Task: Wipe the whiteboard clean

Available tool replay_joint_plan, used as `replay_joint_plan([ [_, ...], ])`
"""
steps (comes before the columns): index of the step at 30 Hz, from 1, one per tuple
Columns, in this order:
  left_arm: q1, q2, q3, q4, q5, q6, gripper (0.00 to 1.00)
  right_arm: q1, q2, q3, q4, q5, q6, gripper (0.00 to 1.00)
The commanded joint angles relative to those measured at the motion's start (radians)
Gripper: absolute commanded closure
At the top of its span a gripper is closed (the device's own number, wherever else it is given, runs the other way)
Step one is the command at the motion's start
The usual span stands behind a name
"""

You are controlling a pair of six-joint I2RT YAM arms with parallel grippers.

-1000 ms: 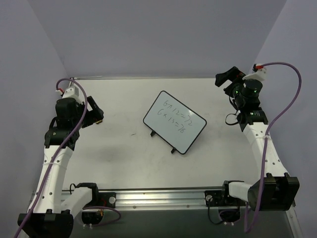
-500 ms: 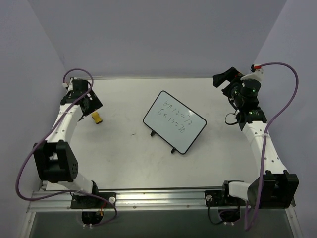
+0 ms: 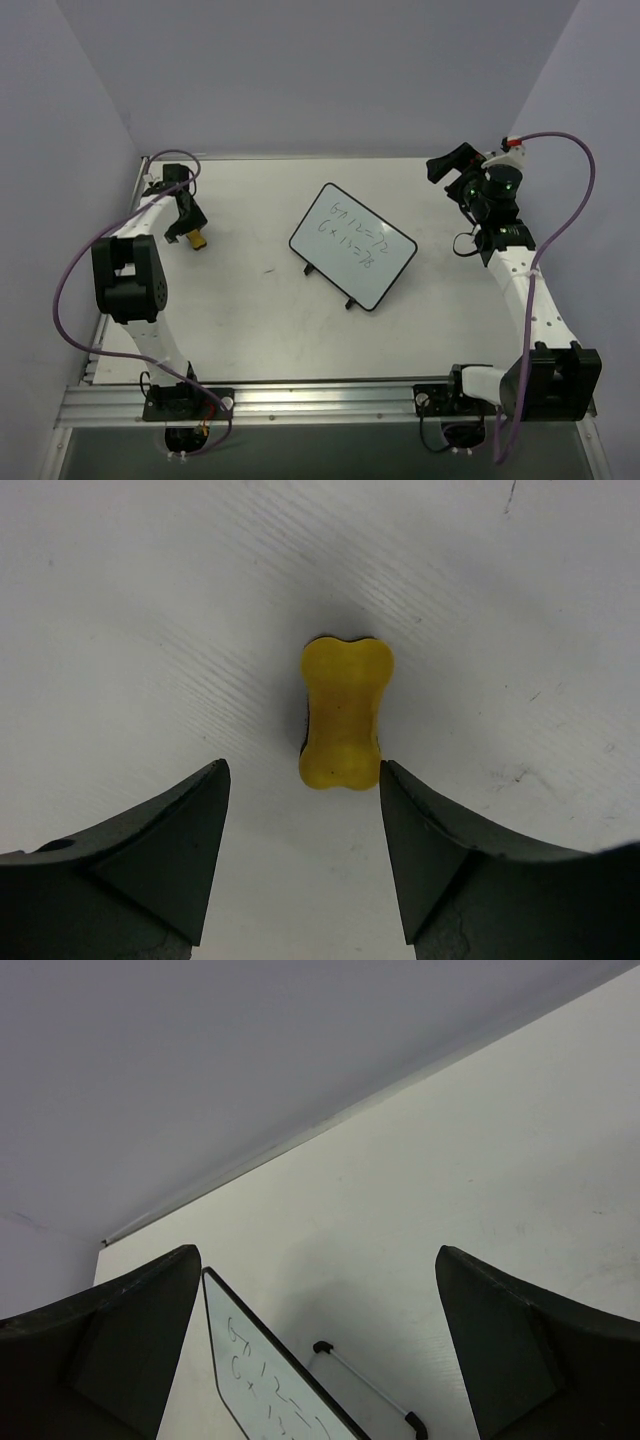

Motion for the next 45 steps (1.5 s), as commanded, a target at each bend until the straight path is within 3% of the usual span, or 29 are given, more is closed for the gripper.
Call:
replay_joint_plan([
  [1,0.004,0.003,0.039,0.108,0.039,0.048,0.31,-0.01,-0.024,-0.012,0.055,-0.021,0.018,0.0],
  [8,0.006,0.077,0.064,0.086,0.031,0.039,0.37,-0.01,-0.023,-0.023,0.063,-0.022,0.016,0.0],
  [45,0.006,0.121,0.048,0.135,0.036,0.005,0.42,-0.01,-0.012,-0.018,0.037,-0.004,0.0,0.0],
])
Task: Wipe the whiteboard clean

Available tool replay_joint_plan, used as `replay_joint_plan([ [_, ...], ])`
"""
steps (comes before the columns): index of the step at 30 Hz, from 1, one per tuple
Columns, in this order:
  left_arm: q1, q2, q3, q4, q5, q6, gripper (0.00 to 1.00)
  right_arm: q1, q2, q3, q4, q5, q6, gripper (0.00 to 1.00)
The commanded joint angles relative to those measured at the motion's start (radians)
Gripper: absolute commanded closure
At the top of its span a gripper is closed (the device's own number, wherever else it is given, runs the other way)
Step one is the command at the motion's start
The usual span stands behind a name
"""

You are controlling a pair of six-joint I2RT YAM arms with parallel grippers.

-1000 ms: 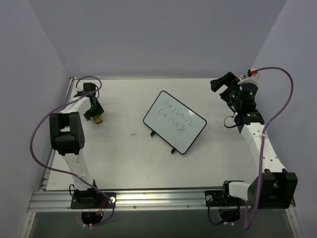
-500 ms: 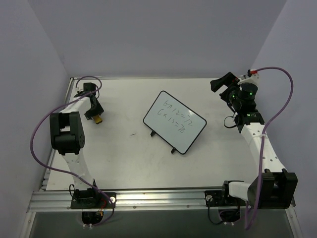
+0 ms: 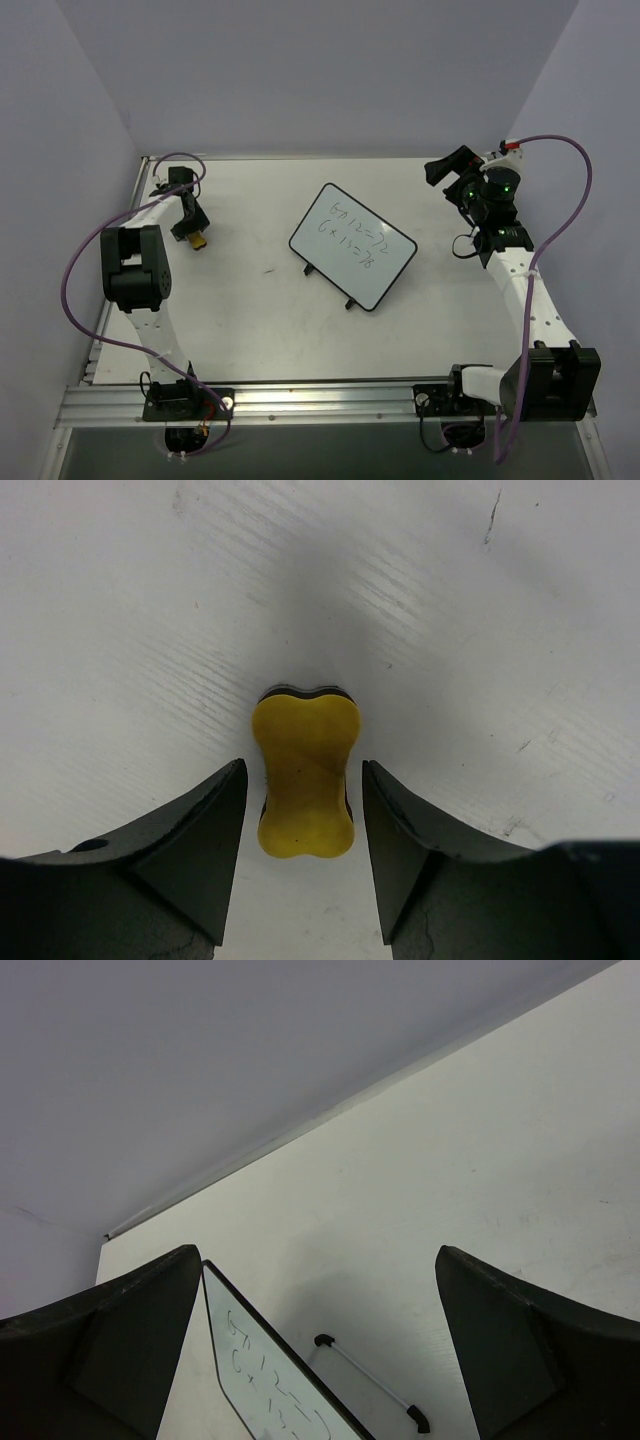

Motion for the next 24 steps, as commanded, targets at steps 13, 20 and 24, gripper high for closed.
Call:
replay_joint_plan([
  [13,0.005,0.007,0.004,0.055,-0.008,-0.021,0.46,-0.01,-0.004,0.002,0.025,0.008,-0.01,0.0],
  [20,0.007,0.009,0.005,0.05,-0.005,-0.022,0.45,-0.01,0.0,-0.001,0.024,0.007,-0.01,0.0],
  [24,0.007,0.009,0.005,0.049,-0.008,-0.024,0.45,-0.01,-0.001,-0.001,0.022,0.007,-0.01,0.0],
])
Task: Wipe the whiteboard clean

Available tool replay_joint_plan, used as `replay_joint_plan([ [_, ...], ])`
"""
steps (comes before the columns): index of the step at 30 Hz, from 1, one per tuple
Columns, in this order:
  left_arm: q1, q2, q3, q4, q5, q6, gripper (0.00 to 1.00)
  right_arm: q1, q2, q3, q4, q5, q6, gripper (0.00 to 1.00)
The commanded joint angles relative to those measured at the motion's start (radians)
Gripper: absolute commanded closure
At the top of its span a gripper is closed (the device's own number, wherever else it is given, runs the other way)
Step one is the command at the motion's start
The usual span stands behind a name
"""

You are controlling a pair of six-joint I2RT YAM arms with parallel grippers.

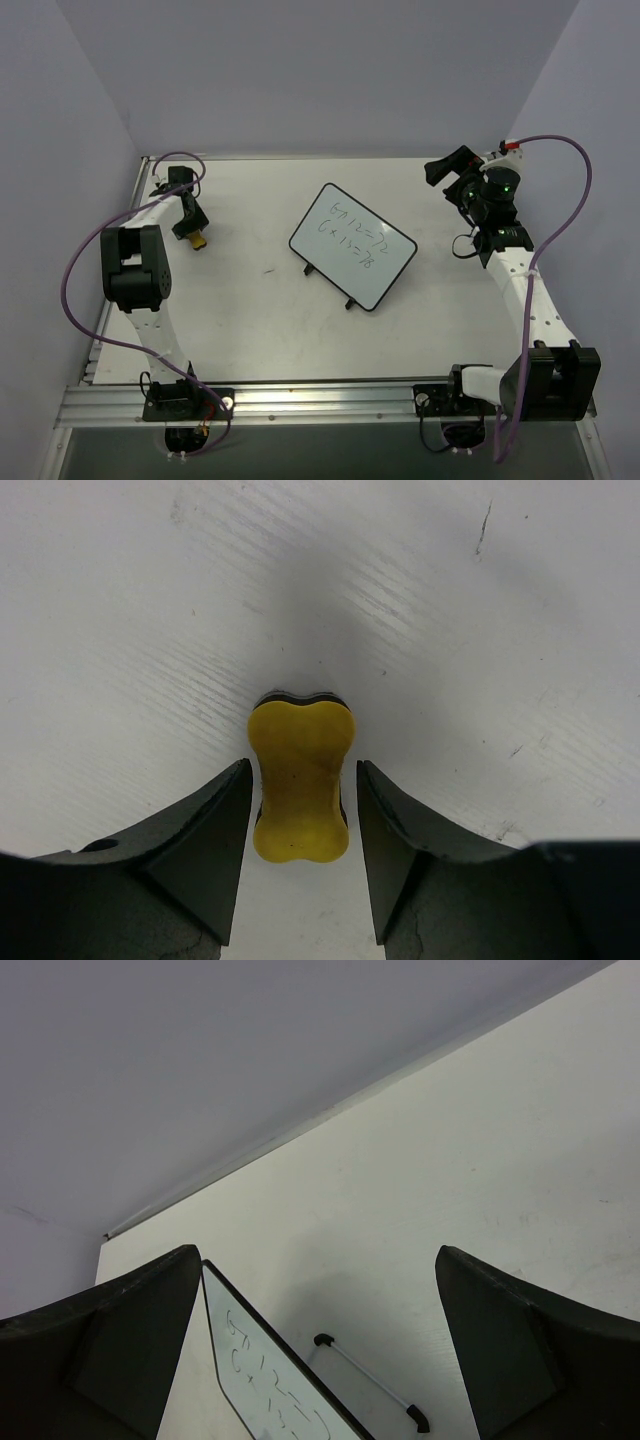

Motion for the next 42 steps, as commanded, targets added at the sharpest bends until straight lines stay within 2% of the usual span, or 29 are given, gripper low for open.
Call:
replay_joint_plan([
  [1,0.007,0.009,0.006,0.032,-0.006,-0.016,0.45,-0.01,-0.003,0.0,0.022,0.007,-0.011,0.0],
  [42,0.005,0.035,0.029,0.003,-0.006,-0.042,0.44,-0.01,0.012,0.011,0.012,0.002,-0.009,0.0],
])
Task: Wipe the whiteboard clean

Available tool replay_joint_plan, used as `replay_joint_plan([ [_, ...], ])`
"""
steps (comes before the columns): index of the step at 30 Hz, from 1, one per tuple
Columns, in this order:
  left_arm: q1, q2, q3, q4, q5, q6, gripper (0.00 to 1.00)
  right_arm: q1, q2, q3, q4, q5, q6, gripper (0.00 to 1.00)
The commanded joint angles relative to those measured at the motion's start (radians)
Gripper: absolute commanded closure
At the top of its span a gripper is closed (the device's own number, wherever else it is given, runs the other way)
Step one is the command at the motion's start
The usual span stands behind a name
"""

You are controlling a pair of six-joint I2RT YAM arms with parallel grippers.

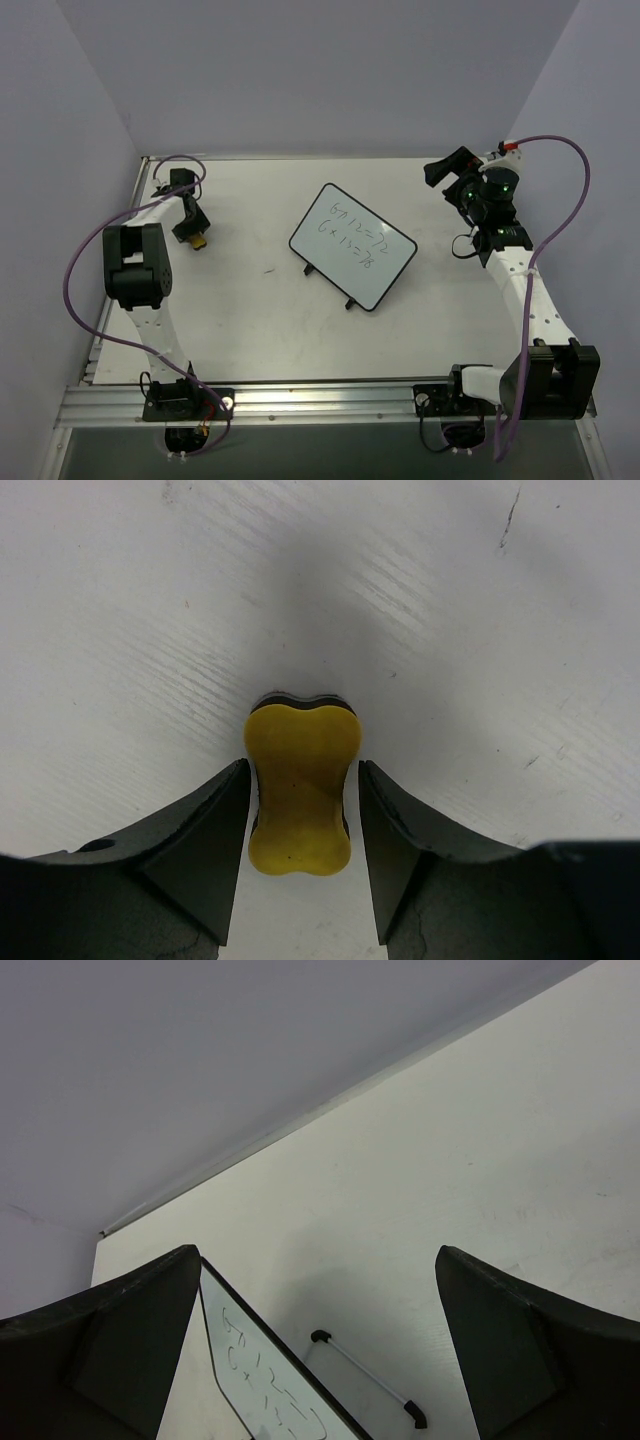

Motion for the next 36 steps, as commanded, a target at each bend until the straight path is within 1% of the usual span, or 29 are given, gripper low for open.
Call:
replay_joint_plan([
  [1,0.007,0.015,0.028,0.004,-0.006,-0.018,0.44,-0.01,0.007,0.012,0.017,0.002,-0.011,0.0],
  [8,0.007,0.01,0.024,0.007,-0.005,-0.024,0.45,-0.01,0.009,0.009,0.02,0.002,-0.009,0.0],
  [15,0.005,0.009,0.024,0.009,-0.006,-0.021,0.49,-0.01,0.012,0.007,0.019,0.002,-0.011,0.0],
  [22,0.007,0.006,0.025,0.006,-0.012,-0.016,0.5,-0.01,0.015,0.004,0.019,0.001,-0.009,0.0],
  [24,0.007,0.006,0.024,0.006,-0.012,-0.015,0.52,-0.01,0.015,0.003,0.019,0.001,-0.011,0.0],
  [28,0.004,0.0,0.022,0.006,-0.009,-0.015,0.73,-0.01,0.022,0.002,0.019,-0.001,-0.011,0.0],
  [29,0.005,-0.004,0.022,0.004,-0.005,-0.013,0.89,-0.01,0.024,0.002,0.019,-0.005,-0.009,0.0],
  [30,0.005,-0.013,0.022,0.006,0.006,-0.016,0.97,-0.01,0.03,0.004,0.019,-0.007,-0.012,0.0],
  [34,-0.002,-0.086,0.002,0.038,0.073,-0.036,0.98,-0.01,0.048,0.018,0.006,-0.019,-0.023,0.0],
  [36,-0.015,-0.158,-0.018,0.068,0.147,-0.056,0.98,-0.01,0.059,0.024,-0.003,-0.027,-0.034,0.0],
])
